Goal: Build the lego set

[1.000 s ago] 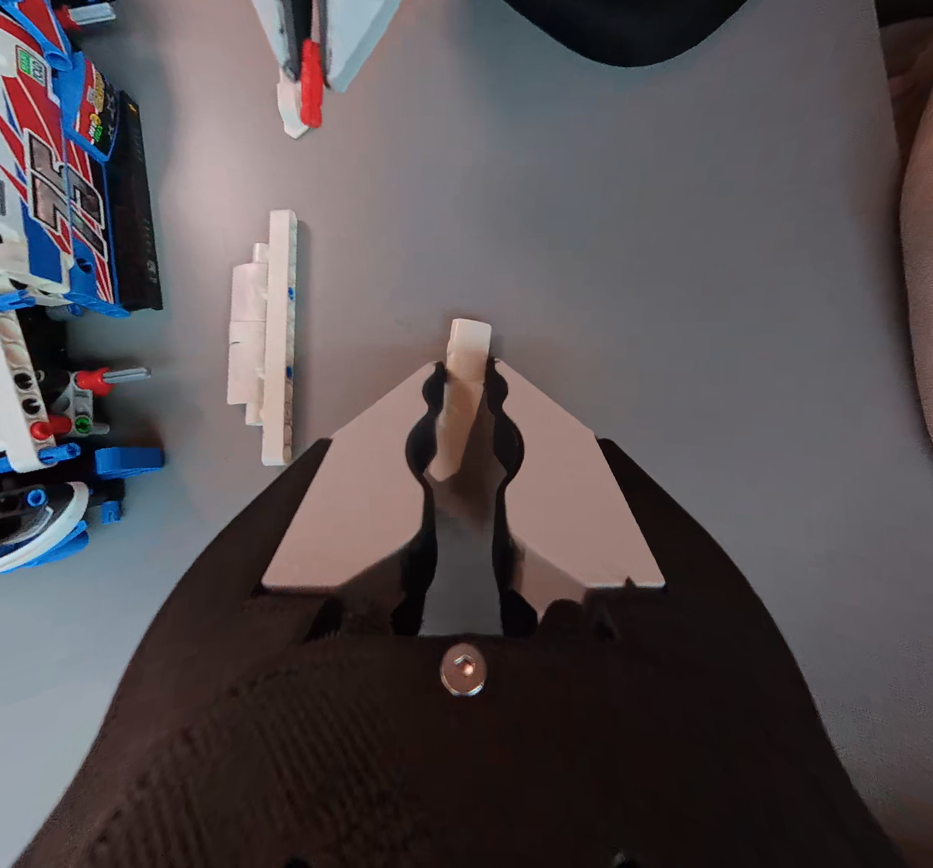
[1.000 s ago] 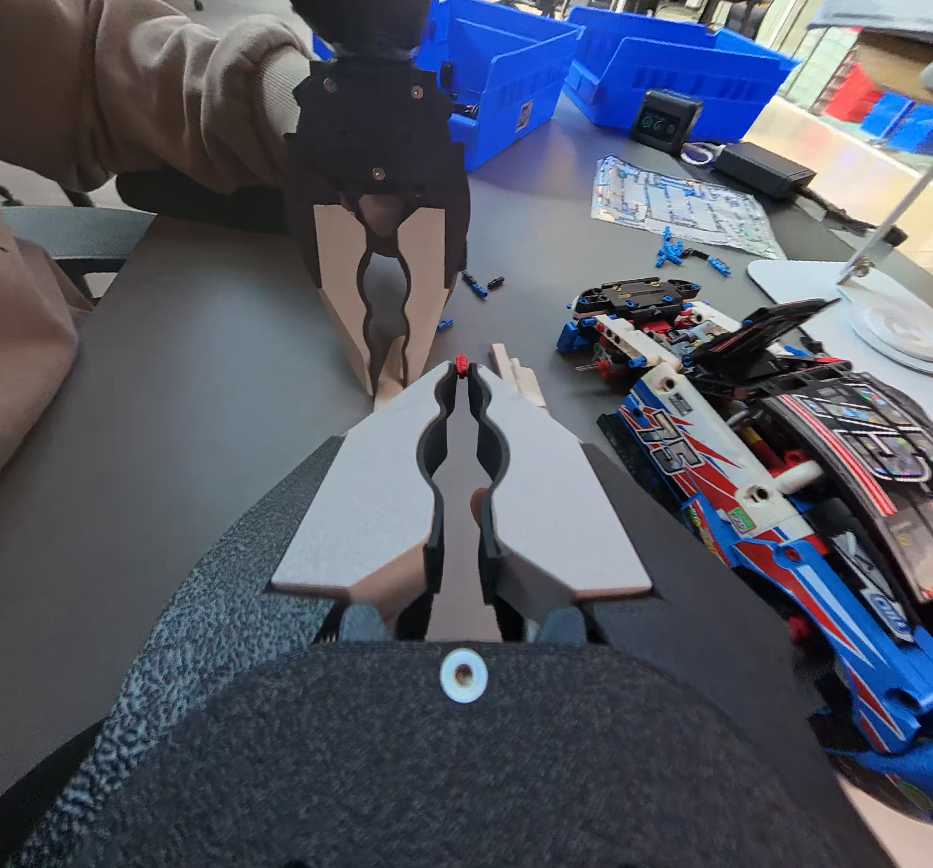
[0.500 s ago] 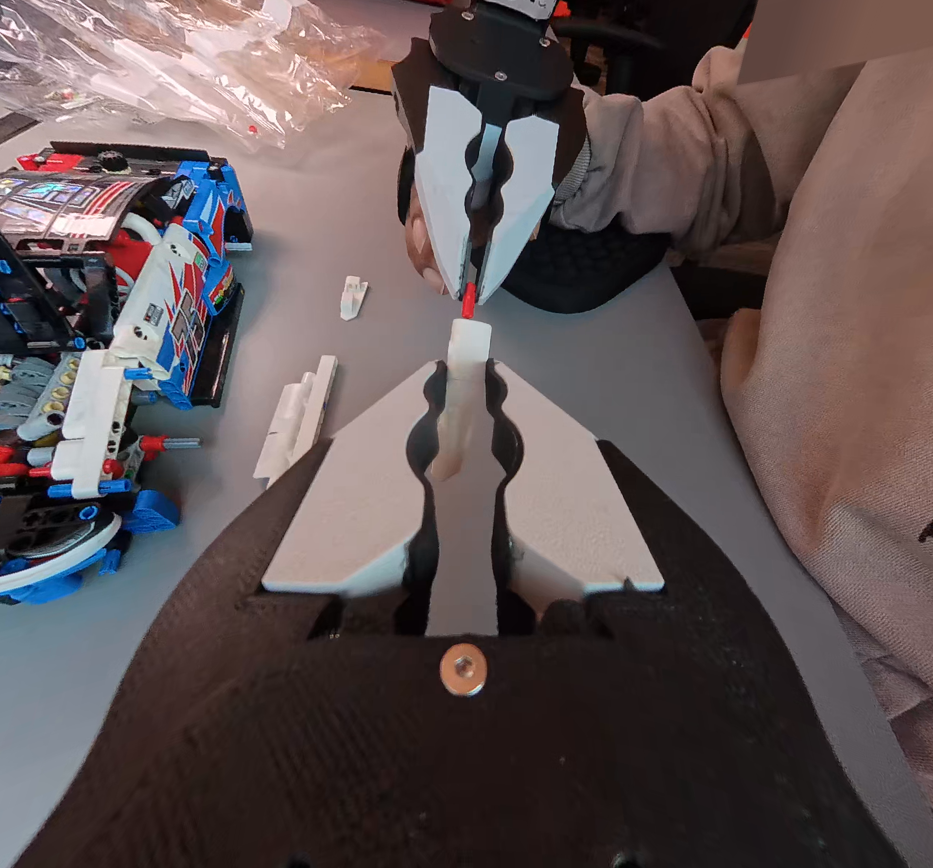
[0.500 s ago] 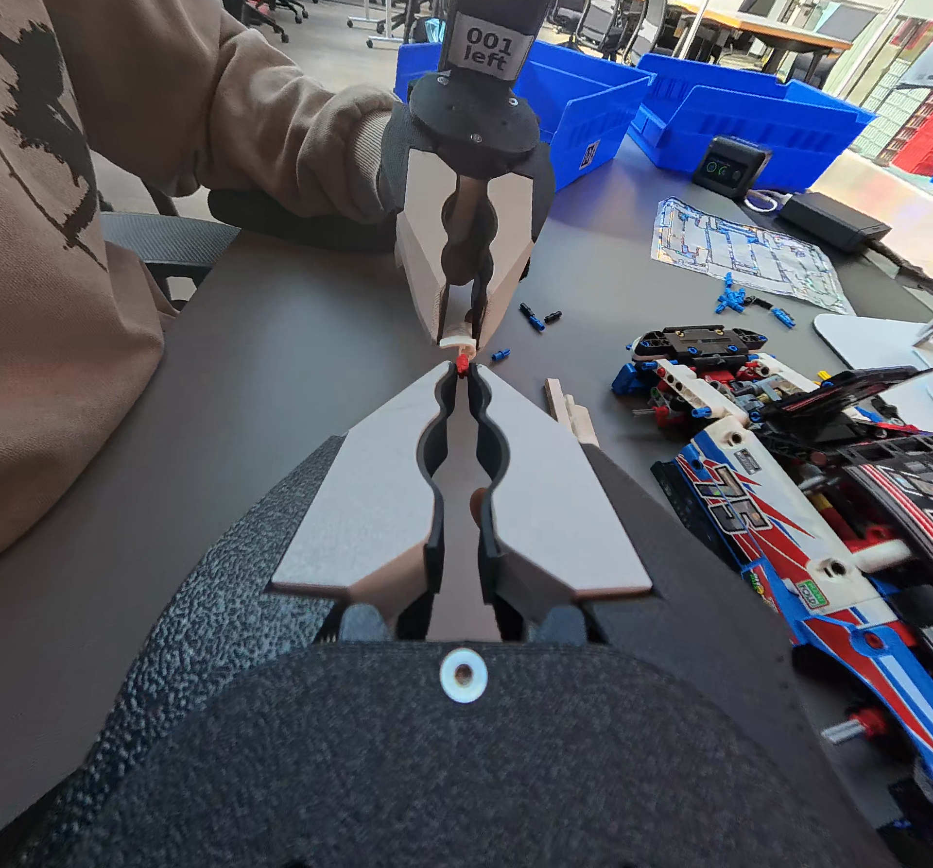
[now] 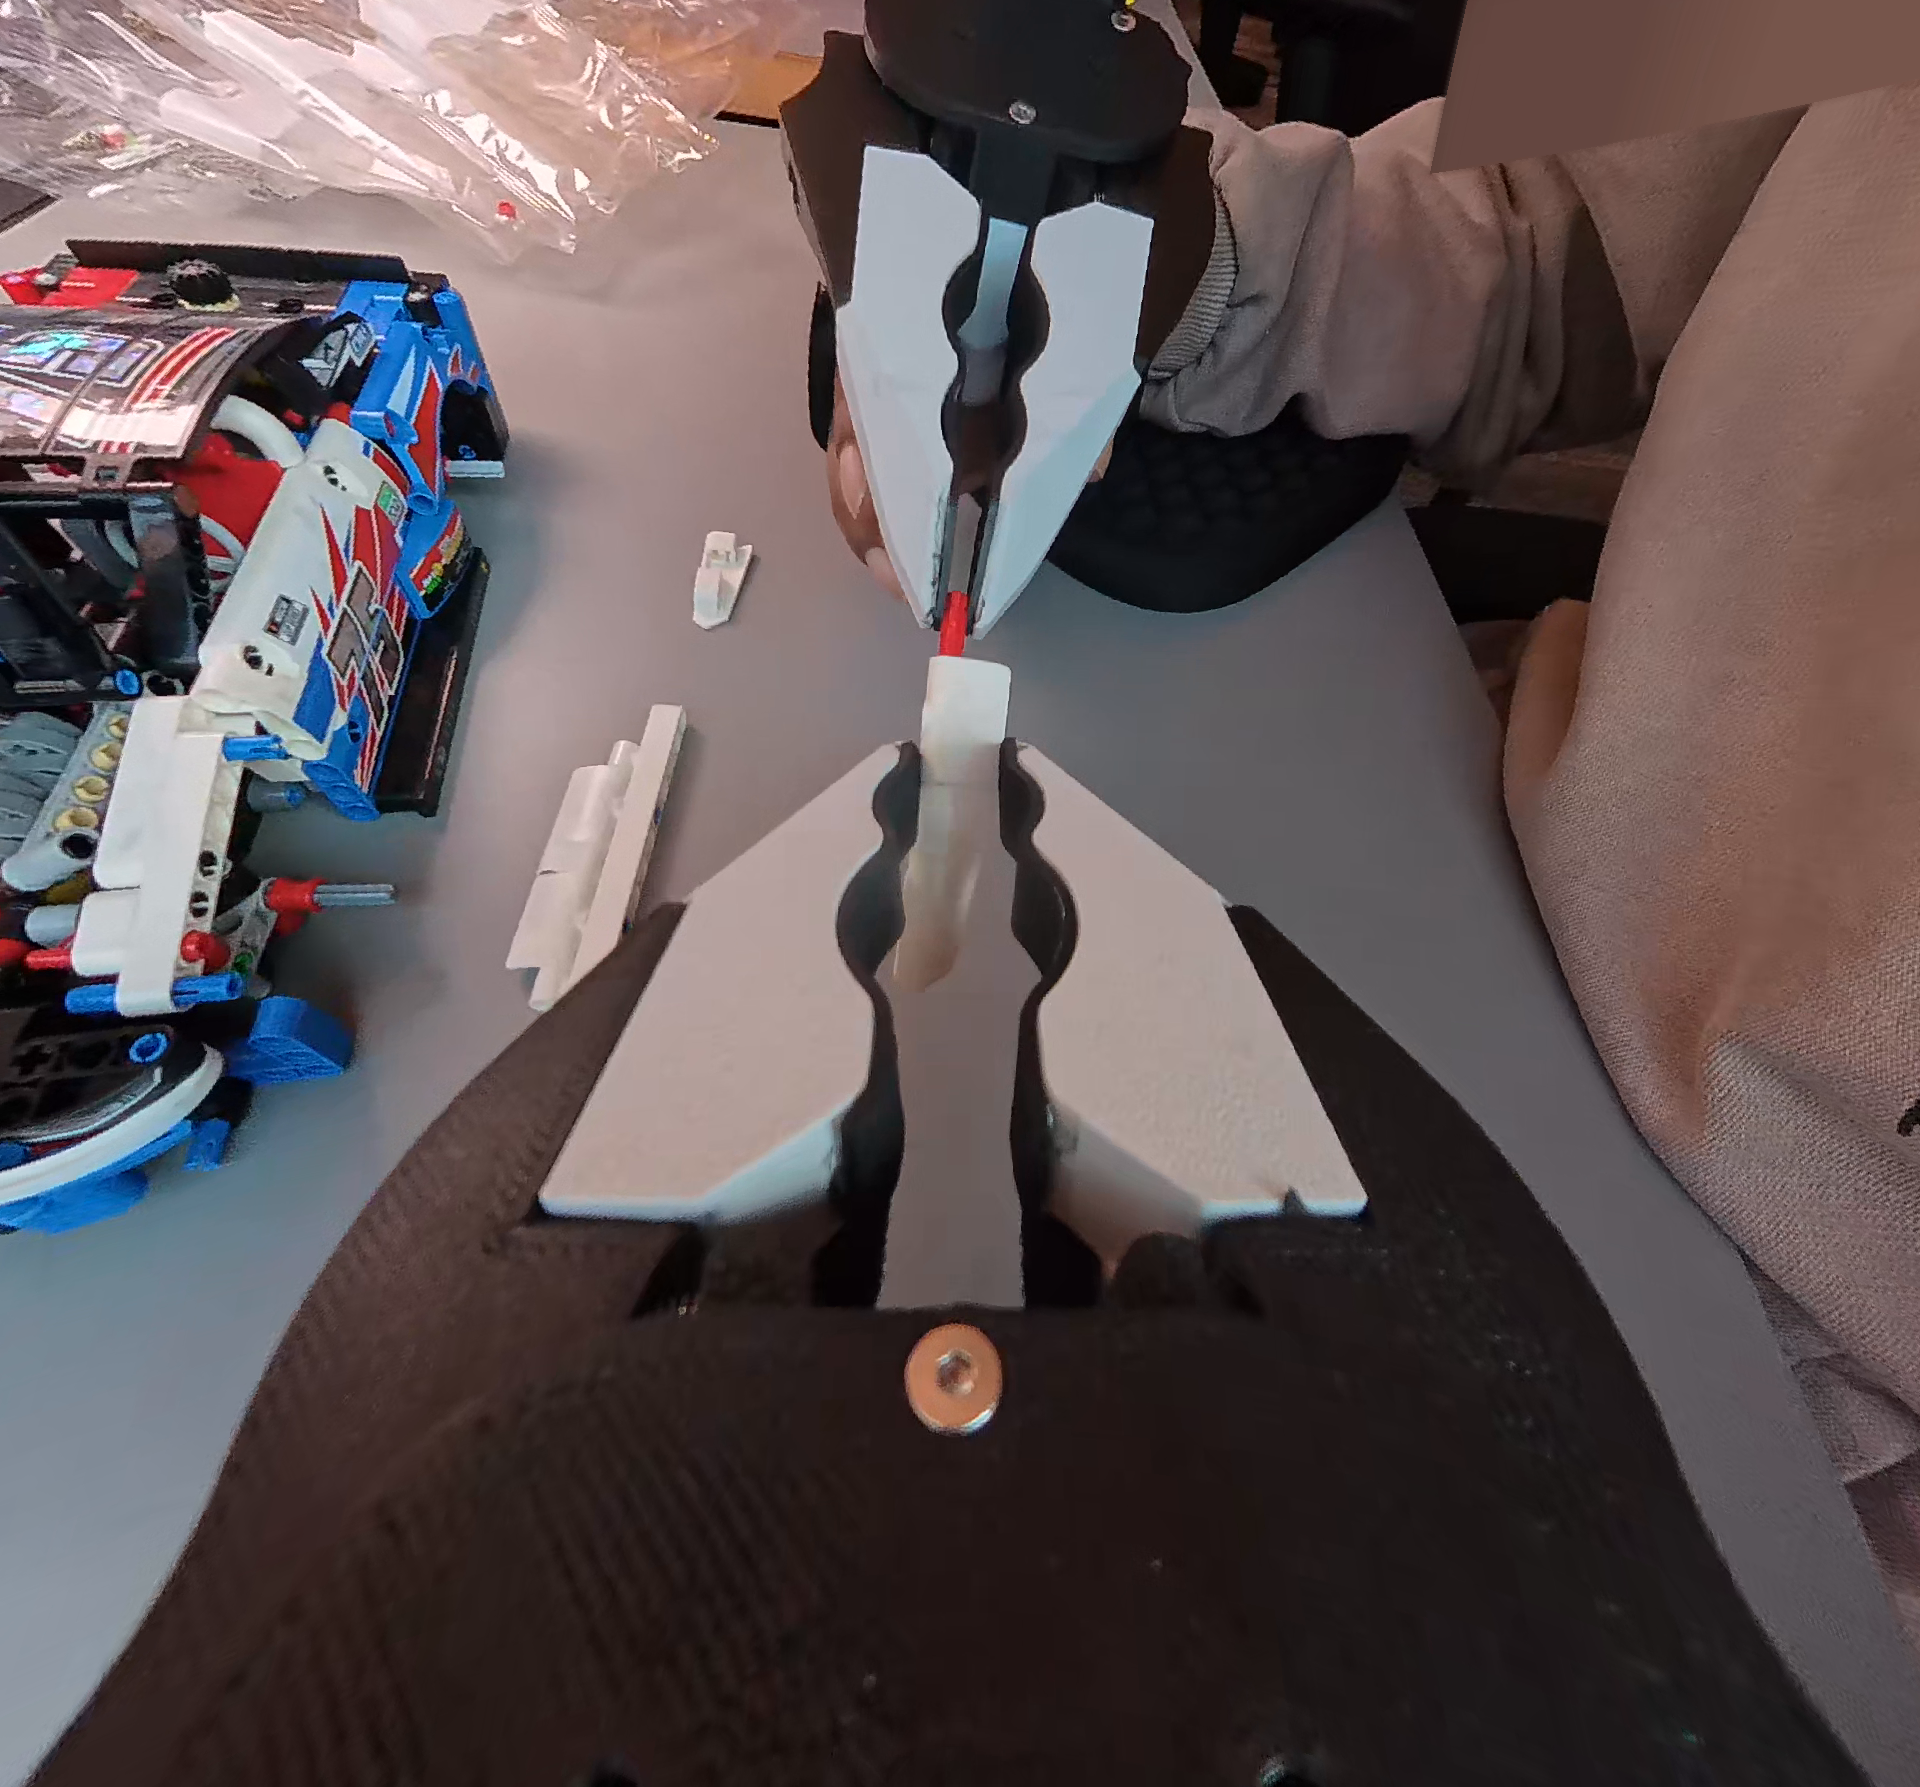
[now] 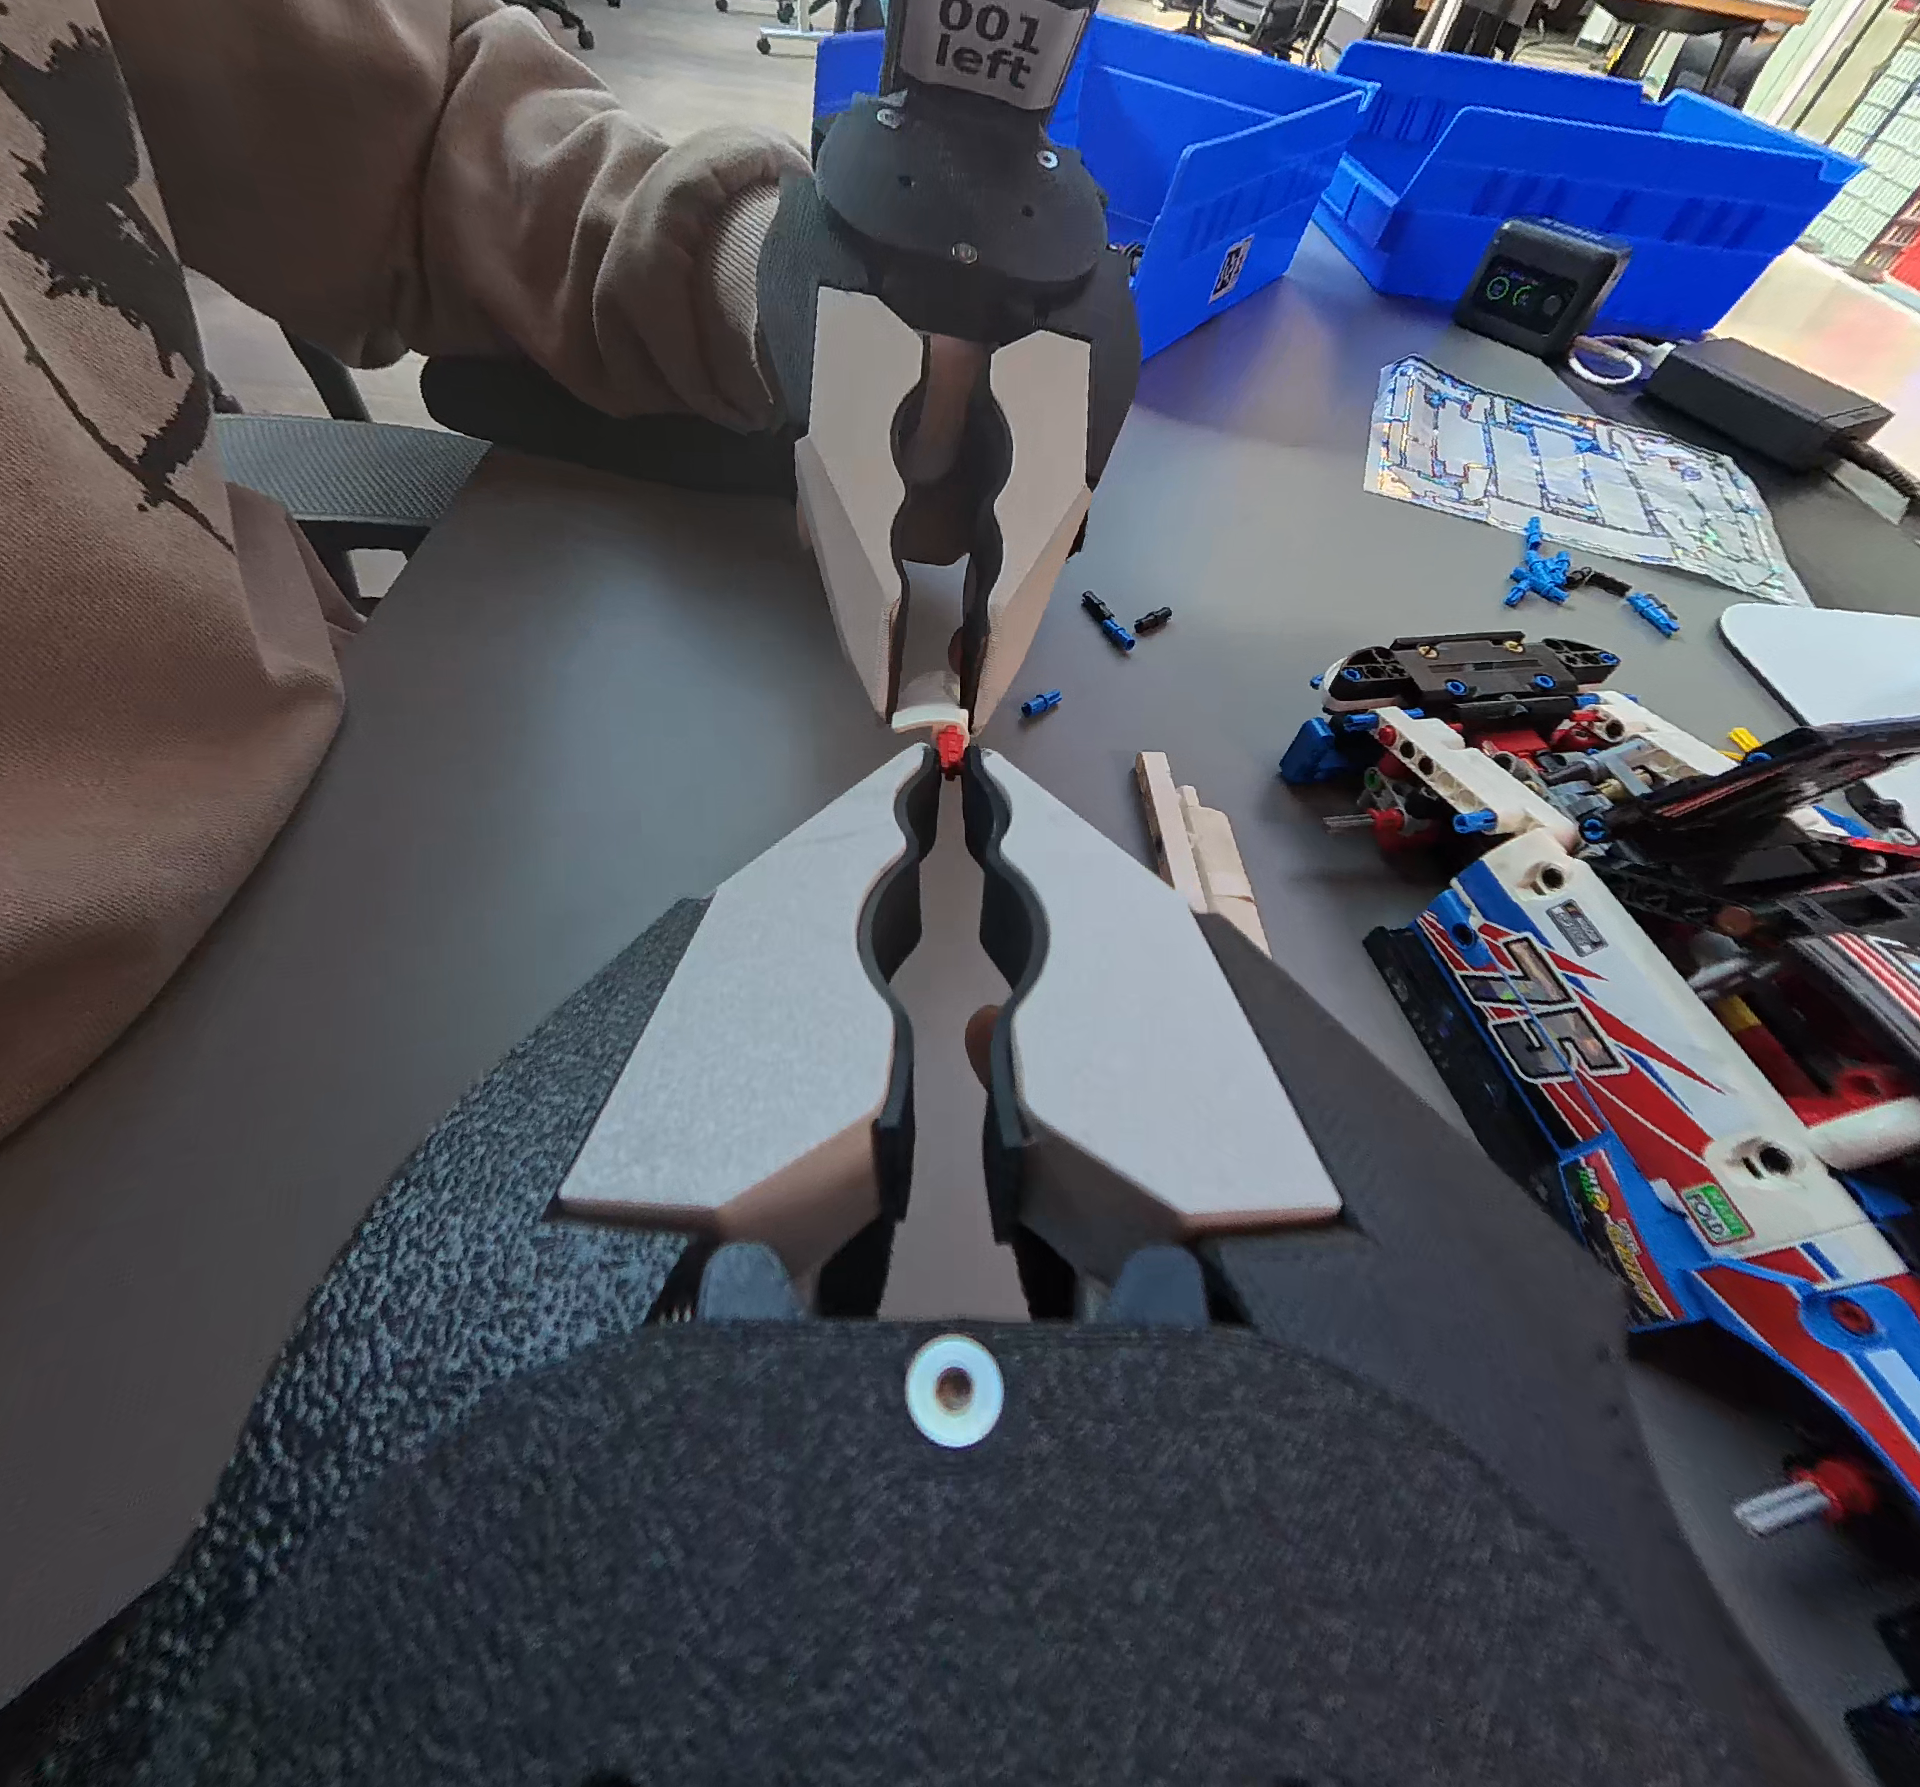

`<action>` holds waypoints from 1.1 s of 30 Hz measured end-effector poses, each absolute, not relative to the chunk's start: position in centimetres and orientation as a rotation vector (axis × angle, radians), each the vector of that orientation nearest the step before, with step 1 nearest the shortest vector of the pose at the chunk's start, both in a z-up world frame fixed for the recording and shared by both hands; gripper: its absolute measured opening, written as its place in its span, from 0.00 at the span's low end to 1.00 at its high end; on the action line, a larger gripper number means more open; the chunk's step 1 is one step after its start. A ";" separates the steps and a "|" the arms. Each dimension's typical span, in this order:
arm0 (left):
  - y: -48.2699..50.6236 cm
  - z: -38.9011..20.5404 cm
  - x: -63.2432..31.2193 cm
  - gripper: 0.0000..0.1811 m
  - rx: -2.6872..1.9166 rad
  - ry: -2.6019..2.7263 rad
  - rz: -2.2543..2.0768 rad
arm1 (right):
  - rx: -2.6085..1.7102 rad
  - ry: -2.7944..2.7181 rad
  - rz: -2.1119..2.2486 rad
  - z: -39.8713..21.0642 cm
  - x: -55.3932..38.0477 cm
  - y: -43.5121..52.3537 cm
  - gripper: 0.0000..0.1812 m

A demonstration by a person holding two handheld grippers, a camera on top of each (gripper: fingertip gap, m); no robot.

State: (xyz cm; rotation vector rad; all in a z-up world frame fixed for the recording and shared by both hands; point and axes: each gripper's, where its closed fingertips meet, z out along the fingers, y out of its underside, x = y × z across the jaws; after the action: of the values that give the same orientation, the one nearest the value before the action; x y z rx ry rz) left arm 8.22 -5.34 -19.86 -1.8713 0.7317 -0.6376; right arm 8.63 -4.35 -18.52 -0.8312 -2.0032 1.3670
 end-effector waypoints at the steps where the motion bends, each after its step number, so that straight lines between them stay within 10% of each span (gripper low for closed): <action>1: -5.3 -19.9 8.2 0.07 -1.875 0.721 -0.646 | -0.834 -2.007 1.361 -18.6 8.6 -4.3 0.01; 33: -5.8 -22.9 9.6 0.06 -1.958 0.822 -0.511 | -0.907 -2.129 1.368 -20.8 9.1 -5.2 0.01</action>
State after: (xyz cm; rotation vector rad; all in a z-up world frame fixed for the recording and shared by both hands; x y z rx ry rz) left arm 9.63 -5.78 -22.92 -1.9585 0.8219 -0.5106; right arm 9.14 -5.17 -20.85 -0.9069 -2.1295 1.3680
